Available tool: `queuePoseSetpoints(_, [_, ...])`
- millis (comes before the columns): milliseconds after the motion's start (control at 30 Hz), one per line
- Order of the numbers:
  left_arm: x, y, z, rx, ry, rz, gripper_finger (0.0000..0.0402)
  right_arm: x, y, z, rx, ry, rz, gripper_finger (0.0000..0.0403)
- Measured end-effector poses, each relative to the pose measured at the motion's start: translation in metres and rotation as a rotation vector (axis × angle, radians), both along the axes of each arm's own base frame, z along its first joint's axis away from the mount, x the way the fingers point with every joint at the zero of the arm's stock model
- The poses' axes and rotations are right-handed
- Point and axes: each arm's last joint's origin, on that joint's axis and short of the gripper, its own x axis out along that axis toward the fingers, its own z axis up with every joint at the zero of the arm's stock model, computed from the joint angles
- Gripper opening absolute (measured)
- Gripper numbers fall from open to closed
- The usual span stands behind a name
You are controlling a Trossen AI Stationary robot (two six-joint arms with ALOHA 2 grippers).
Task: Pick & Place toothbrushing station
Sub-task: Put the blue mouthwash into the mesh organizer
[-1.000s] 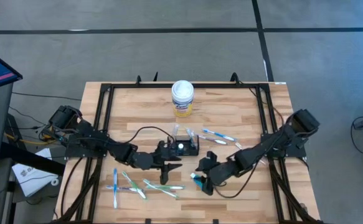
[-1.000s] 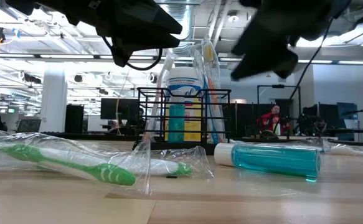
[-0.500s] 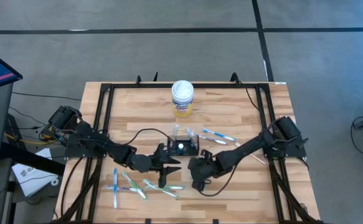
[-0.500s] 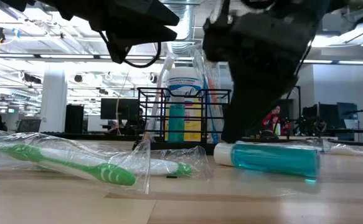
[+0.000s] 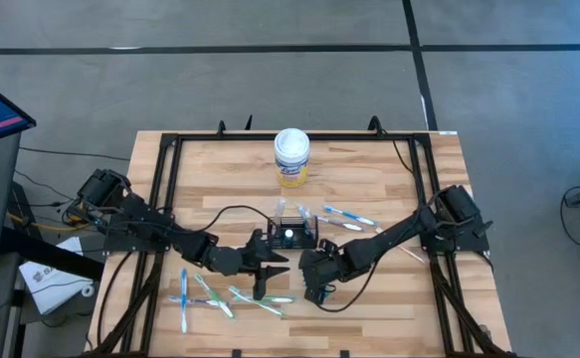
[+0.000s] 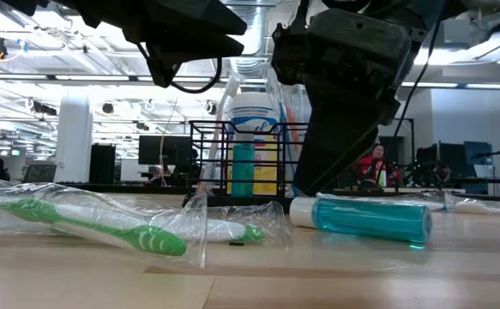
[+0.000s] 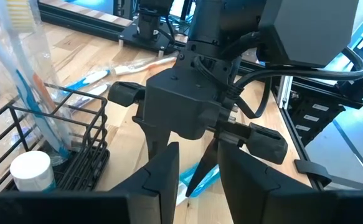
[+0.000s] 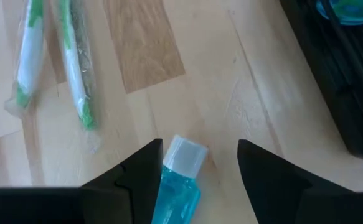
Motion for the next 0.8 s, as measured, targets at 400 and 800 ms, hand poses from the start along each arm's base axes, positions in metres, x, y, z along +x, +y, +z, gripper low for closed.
queuePoseSetpoints(400, [0.000,0.000,0.000,-0.003,0.000,0.000,0.0106,0.001,0.006,-0.010,0.019,0.008,0.013,0.0167])
queuePoseSetpoints(800, [-0.001,-0.002,0.000,-0.003,0.000,-0.004,0.0106,0.001,0.011,-0.009,0.040,-0.005,0.012,0.0150])
